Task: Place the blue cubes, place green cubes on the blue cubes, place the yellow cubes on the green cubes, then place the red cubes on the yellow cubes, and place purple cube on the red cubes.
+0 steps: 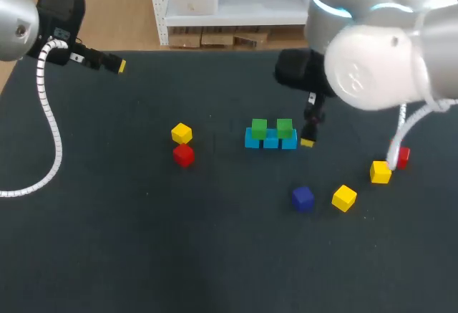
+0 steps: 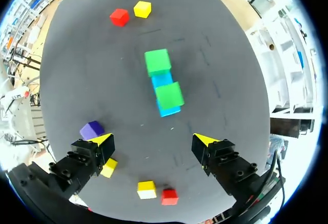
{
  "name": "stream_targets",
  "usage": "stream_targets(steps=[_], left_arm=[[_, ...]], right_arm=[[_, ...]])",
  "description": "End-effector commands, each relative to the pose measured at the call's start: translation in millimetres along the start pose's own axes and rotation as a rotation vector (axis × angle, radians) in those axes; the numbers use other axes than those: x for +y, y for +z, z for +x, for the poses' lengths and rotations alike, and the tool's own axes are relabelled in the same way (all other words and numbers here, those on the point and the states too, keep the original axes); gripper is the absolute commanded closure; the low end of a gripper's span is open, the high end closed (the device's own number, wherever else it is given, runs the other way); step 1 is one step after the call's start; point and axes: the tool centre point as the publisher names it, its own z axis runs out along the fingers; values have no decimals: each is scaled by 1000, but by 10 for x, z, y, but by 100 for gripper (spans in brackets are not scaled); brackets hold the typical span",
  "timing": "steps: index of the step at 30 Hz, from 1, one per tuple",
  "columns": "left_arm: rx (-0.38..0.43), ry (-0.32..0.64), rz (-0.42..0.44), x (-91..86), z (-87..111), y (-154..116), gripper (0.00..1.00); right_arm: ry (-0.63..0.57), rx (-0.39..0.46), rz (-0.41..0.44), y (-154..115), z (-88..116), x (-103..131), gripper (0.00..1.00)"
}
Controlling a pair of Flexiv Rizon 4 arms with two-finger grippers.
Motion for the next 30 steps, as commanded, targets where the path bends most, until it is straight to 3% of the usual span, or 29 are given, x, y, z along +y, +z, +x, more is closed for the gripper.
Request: stream_targets(steps=[1,9,18,30], left_arm=[[-4,2,8,16,7,1,0],[-4,2,8,16,7,1,0],[-4,2,8,16,7,1,0],[-4,2,8,16,7,1,0]], right_arm=[[33,-62,65,33,165,180,0],[130,-116,51,55,339,275,0],[167,-142,68,65,398,399,0],[197,-61,63,148,568,635,0]])
